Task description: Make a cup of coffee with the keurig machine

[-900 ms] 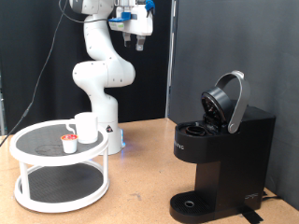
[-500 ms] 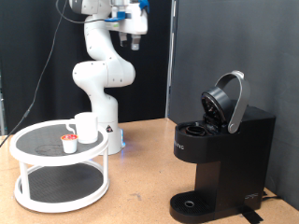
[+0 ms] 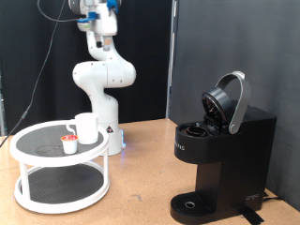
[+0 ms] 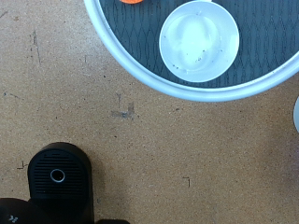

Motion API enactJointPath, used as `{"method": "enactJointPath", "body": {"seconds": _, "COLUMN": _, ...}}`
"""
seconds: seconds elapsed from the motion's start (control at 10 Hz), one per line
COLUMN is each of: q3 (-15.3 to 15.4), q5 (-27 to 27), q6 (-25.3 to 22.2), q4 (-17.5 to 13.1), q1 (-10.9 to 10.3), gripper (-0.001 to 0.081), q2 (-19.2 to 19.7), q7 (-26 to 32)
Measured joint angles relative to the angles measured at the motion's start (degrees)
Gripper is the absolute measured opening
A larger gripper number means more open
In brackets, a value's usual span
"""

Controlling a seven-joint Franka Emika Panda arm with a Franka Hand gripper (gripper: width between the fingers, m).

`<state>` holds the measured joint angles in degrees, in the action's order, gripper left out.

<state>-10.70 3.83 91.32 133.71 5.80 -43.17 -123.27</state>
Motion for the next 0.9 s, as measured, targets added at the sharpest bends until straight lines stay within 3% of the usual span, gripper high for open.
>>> {"method": "enactJointPath", "body": {"seconds": 0.3, "q3": -0.67, "q5": 0.19, "q6": 0.46, "q4": 0.21, "q1": 0.07, "gripper": 0.0734, "q2": 0.0, "q7": 0.35}}
{"method": "enactJointPath", "body": {"seconds": 0.9, "q3": -10.09, "q5": 6.16, "q6": 0.77, "q4": -1.95, "q1": 1.72, "gripper": 0.0734, "q2": 2.04, "q7": 8.97}}
